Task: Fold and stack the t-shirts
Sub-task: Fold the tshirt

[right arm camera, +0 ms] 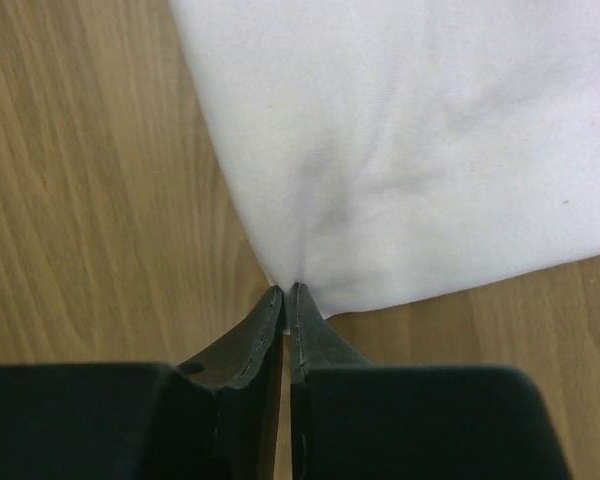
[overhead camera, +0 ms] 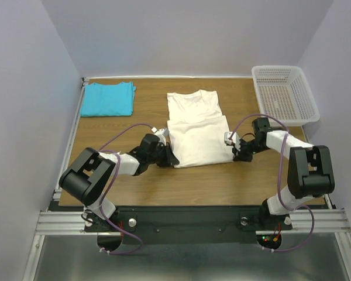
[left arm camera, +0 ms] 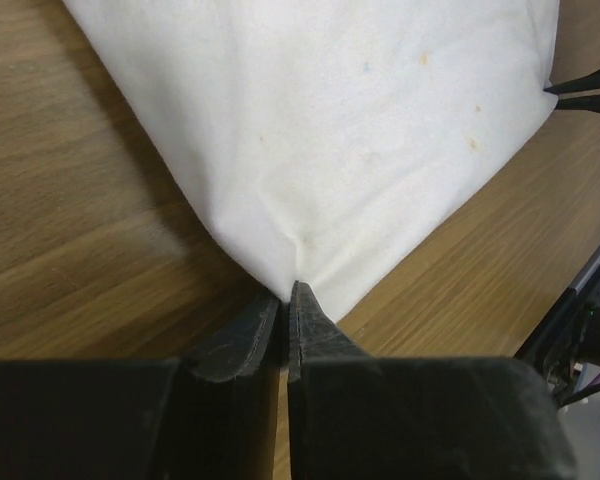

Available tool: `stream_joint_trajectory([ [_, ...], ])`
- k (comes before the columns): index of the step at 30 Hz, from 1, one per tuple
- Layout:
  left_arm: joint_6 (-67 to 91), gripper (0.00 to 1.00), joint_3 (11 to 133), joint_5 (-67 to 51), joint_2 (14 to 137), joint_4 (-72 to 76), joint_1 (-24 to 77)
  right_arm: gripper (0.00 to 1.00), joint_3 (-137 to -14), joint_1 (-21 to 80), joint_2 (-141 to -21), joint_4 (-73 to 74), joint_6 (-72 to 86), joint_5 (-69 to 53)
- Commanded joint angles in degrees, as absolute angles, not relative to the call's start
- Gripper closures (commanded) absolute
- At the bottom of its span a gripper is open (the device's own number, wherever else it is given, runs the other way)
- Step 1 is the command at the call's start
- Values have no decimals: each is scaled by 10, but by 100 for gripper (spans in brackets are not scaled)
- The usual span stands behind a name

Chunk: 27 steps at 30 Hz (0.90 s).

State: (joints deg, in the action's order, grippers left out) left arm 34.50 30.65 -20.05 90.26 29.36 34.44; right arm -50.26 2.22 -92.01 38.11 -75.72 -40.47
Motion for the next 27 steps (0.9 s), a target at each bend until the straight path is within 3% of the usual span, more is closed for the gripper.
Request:
stream_joint_trajectory([
  [1,332,85,300,-230,881,262,352,93,-459,18,-859,423,-786,-366],
  [9,341,69,275,-218,806,184,366,93,-418,18,-775,508,-819,-351],
  [12,344,62,277,-190,742,154,367,76,-425,18,-758,514,-804,-356],
  [13,340,59,280,-179,721,145,367,68,-431,18,-754,515,-783,-358],
  [14,327,57,290,-155,676,126,367,53,-449,18,-751,515,-773,-361],
  [17,262,51,312,-127,596,110,367,42,-481,18,-727,517,-742,-387],
  [19,212,40,323,-133,570,111,369,39,-490,18,-713,519,-733,-397],
  [27,-159,38,360,-231,532,86,387,38,-462,18,-715,552,-817,-418],
])
